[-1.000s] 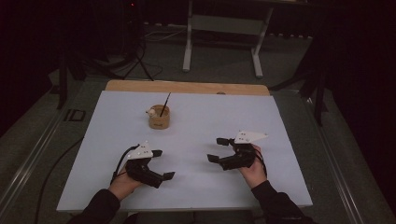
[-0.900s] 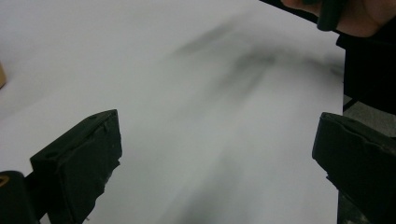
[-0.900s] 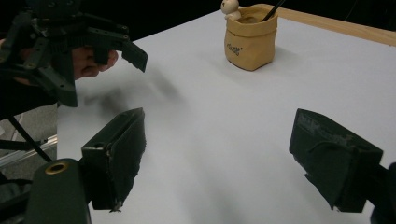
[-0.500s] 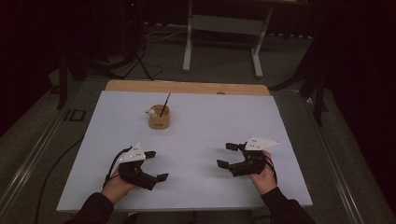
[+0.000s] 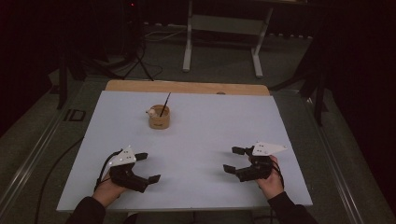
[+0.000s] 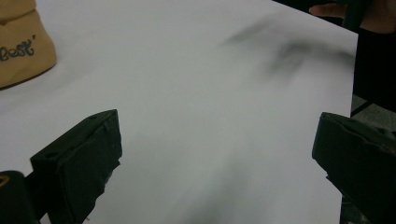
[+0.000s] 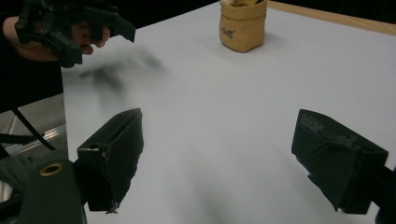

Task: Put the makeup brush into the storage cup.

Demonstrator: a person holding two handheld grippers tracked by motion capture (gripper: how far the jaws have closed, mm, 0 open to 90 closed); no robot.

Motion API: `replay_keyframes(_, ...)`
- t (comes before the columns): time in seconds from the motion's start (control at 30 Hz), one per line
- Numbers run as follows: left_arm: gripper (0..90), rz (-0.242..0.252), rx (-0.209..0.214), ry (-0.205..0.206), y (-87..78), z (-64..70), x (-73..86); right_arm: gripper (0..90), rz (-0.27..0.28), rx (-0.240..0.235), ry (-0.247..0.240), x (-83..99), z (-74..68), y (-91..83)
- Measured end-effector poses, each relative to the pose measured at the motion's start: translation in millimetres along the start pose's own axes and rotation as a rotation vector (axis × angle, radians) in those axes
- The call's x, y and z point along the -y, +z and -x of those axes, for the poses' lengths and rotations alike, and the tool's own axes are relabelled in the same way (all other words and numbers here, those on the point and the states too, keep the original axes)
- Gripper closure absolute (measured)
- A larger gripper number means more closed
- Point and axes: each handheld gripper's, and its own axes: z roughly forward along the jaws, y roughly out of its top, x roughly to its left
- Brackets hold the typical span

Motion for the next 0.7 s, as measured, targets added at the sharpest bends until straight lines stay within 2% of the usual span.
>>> replay_keyframes(0.1, 2.1, -0.001, -0.005, 0.002, -3.2, -1.4, 2.0, 15.8, 0.003, -0.011, 0.013, 2.4, 1.4, -2.9)
replay_keyframes(0.43, 2.2, 0.024, -0.014, -0.018, -14.0, -6.3, 8.3, 15.7, 0.006, 0.004, 0.017, 11.2, 3.7, -14.2)
replay_keyframes(0.57, 2.2, 0.030, -0.017, -0.016, -17.4, -6.9, 10.4, 15.3, 0.013, -0.002, 0.042, 15.9, 4.8, -18.8)
replay_keyframes(0.7, 2.2, 0.043, -0.015, -0.023, -20.5, -9.1, 12.3, 15.2, 0.020, 0.001, 0.026, 20.8, 5.7, -23.4)
